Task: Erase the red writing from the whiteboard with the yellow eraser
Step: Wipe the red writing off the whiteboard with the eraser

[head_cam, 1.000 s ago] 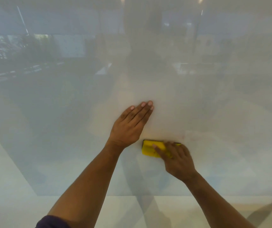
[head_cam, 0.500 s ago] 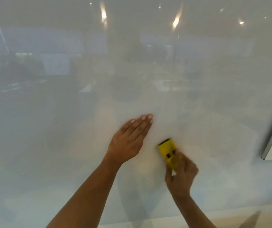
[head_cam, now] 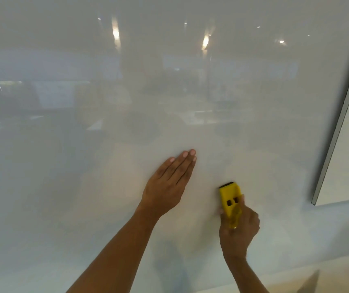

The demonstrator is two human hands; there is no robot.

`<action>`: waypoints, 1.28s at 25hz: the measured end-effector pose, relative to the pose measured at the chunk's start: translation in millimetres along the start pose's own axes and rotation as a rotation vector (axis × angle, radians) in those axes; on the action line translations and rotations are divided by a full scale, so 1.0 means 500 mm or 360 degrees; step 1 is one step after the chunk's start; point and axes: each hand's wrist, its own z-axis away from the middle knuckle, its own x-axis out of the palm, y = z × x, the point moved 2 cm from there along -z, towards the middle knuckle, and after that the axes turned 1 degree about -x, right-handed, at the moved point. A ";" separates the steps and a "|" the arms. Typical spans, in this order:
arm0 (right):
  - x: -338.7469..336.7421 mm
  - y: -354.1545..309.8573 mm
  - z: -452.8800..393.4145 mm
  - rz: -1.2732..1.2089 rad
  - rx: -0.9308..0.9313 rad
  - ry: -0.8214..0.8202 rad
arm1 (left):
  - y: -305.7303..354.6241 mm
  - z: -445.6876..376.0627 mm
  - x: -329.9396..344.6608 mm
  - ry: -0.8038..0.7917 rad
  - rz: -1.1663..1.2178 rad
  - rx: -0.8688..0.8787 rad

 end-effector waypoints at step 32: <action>-0.055 0.199 0.004 -0.0400 0.1082 0.0301 | 0.180 -0.127 0.086 -0.0114 0.0115 0.0320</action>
